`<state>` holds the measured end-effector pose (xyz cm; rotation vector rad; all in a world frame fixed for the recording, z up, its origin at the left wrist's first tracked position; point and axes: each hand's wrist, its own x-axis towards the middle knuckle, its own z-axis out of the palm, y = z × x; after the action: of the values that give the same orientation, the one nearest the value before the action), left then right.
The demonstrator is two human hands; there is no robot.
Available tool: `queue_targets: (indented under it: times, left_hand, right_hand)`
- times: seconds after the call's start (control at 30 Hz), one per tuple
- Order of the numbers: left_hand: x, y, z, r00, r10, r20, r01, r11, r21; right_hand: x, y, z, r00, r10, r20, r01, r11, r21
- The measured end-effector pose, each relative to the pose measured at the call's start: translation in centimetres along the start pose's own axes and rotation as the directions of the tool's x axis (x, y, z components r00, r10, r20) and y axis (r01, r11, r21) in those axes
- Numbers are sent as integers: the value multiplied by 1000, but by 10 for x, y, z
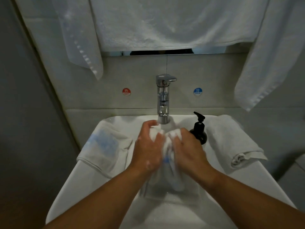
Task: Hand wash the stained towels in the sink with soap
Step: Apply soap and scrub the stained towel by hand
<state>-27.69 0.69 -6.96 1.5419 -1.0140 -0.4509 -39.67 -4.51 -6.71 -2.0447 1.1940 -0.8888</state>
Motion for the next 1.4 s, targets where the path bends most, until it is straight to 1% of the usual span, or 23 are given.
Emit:
queue_targets:
  times: [0.07, 0.13, 0.2, 0.27, 0.33, 0.4, 0.47, 0.53, 0.6, 0.67, 0.73, 0.77, 0.8, 0.87, 0.9, 0.97, 1.03, 1.1, 1.17, 1.2, 1.3, 1.33, 1.4]
  left_hand:
    - [11, -5, -4, 980, -137, -143, 137, 991, -5]
    - [12, -8, -7, 957, -245, -154, 238, 969, -59]
    - [3, -6, -4, 976, -206, -73, 196, 973, -125]
    - [-8, 2, 5, 993, -115, 26, 118, 979, -166]
    - [-9, 7, 11, 996, -81, 40, 86, 988, -126]
    - [2, 2, 11, 990, -130, -46, 128, 991, -46]
    - [12, -7, 4, 965, -229, -128, 225, 973, -43]
    - [13, -14, -2, 948, -304, -93, 295, 951, -93]
    - [5, -12, -1, 966, -257, -7, 256, 962, -94]
    - [-3, -5, 4, 986, -146, 87, 152, 986, -69]
    - [-5, 3, 7, 985, -88, 146, 93, 995, -30]
    - [-2, 3, 9, 988, -98, 122, 102, 994, -28]
    - [3, -1, 9, 991, -121, 56, 121, 993, -9]
    - [10, -8, 5, 975, -214, -61, 216, 976, 26]
    - [10, -11, 2, 964, -258, -61, 259, 966, 11]
    - [4, -11, 1, 967, -253, 2, 253, 967, 9]
    - [-2, -7, 3, 985, -160, 60, 161, 987, -13]
    - [-4, 2, 7, 991, -107, 85, 112, 991, -67]
    - [0, 4, 8, 992, -124, 6, 124, 992, -36]
    - [3, 1, 6, 987, -153, -45, 154, 988, 23]
    - [6, -9, -2, 963, -264, -54, 267, 962, 61]
    - [4, -9, -3, 960, -278, -18, 278, 958, 72]
    - [-1, -6, 0, 964, -257, 67, 253, 965, 62]
  right_hand:
    - [-13, -14, 10, 989, -93, 112, 92, 996, 10]
    - [-16, -21, 21, 978, -176, 110, 171, 984, 49]
    - [-5, -19, 21, 990, -140, -38, 142, 987, 80]
    - [9, -11, 12, 992, 17, -126, -8, 997, 74]
    - [11, -5, 3, 993, 114, -38, -116, 992, -47]
    - [4, -4, 5, 993, 61, 98, -48, 991, -128]
    - [-8, -13, 13, 986, -54, 155, 63, 997, -55]
    - [-8, -18, 19, 982, -126, 143, 125, 992, 16]
    - [5, -14, 19, 994, -100, 44, 99, 995, 16]
    - [19, -4, 12, 999, 38, -16, -38, 999, -2]
    - [19, 2, 5, 989, 134, 57, -133, 991, -28]
    - [13, 0, 4, 981, 147, 127, -139, 988, -70]
    - [7, -3, 5, 979, 109, 174, -89, 989, -120]
    - [-3, -12, 11, 985, -19, 170, 37, 994, -104]
    - [-7, -18, 13, 985, -67, 160, 78, 995, -67]
    - [1, -19, 17, 996, -84, 44, 83, 996, 22]
    - [16, -9, 14, 999, 27, -41, -24, 998, 58]
    - [20, 0, 9, 991, 128, 27, -127, 991, -32]
    - [12, 3, 10, 979, 127, 160, -100, 981, -166]
    - [6, 0, 11, 973, 98, 210, -59, 981, -183]
    - [-1, -13, 15, 974, -94, 208, 98, 995, -10]
    - [1, -13, 16, 980, -118, 159, 111, 993, 49]
    - [14, -10, 15, 998, -64, 15, 62, 992, 114]
